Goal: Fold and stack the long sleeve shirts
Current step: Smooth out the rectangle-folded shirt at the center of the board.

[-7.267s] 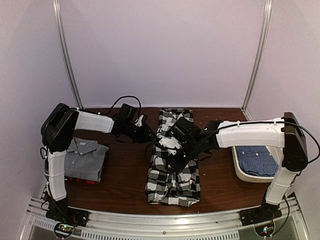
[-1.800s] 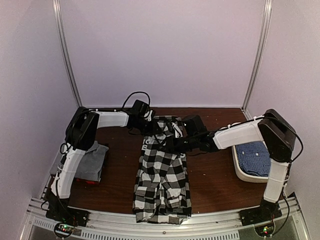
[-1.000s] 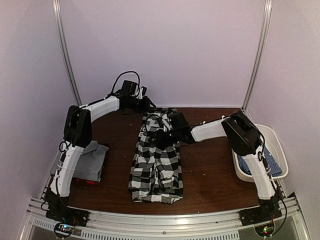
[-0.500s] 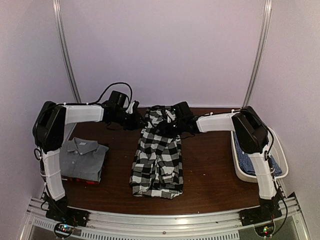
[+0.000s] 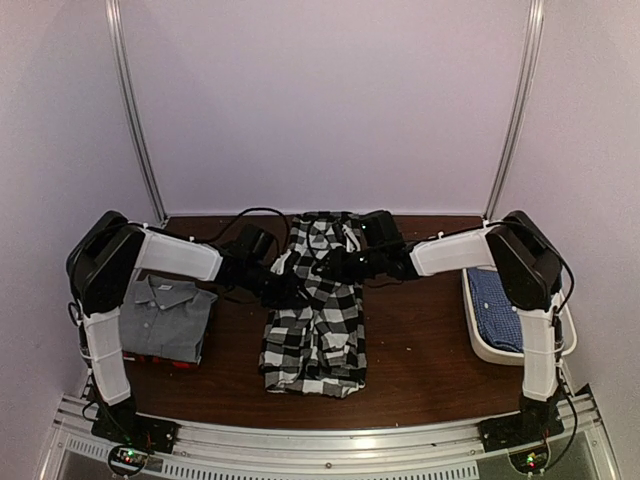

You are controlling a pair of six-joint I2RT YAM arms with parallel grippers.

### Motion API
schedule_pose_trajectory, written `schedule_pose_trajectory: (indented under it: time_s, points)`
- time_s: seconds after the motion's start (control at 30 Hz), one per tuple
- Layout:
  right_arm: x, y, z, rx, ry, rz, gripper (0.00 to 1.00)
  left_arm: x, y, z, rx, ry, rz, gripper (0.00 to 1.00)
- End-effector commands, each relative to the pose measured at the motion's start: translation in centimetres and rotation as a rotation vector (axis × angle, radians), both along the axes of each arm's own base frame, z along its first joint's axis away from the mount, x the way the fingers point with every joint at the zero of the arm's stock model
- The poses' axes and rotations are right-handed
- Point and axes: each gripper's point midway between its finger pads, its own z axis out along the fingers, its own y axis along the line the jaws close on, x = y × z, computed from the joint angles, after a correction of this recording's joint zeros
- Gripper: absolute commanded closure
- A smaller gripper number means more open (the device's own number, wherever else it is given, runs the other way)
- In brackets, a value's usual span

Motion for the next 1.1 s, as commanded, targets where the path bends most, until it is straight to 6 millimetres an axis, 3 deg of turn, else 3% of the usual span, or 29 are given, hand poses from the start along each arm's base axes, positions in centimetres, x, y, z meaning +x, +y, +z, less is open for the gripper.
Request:
schedule_pose_trajectory:
  time_s: [0.0, 0.23, 0.4, 0.63, 0.73, 0.87, 1.0, 1.07]
  points:
    - [0.2, 0.4, 0.8, 0.034, -0.025, 0.006, 0.66, -0.9, -0.4, -1.6, -0.004, 0.019, -0.014, 0.78]
    - [2.4, -0.9, -2.9, -0.033, 0.018, -0.028, 0.66, -2.1, 0.4, -4.3, 0.059, 0.068, -0.03, 0.78]
    - [3.9, -2.5, -5.9, -0.068, 0.058, -0.065, 0.66, -2.3, 0.6, -4.3, 0.079, 0.065, -0.042, 0.78]
    - [5.7, -3.7, -8.4, -0.106, 0.093, -0.081, 0.66, -2.4, 0.9, -4.2, 0.099, 0.053, -0.055, 0.78]
    - [5.7, -3.7, -7.5, -0.114, 0.076, -0.076, 0.66, -2.1, 0.8, -3.2, 0.1, 0.028, -0.059, 0.78]
    - [5.4, -4.2, -3.2, -0.097, 0.01, -0.078, 0.66, -1.7, 0.7, 0.2, 0.073, -0.029, -0.06, 0.77]
    - [3.5, -5.0, 0.6, -0.08, -0.047, -0.068, 0.65, -1.9, 1.0, 2.9, 0.057, -0.071, -0.06, 0.76]
    - [1.9, -5.7, 1.2, -0.085, -0.051, -0.062, 0.65, -2.5, 1.2, 3.4, 0.046, -0.069, -0.07, 0.76]
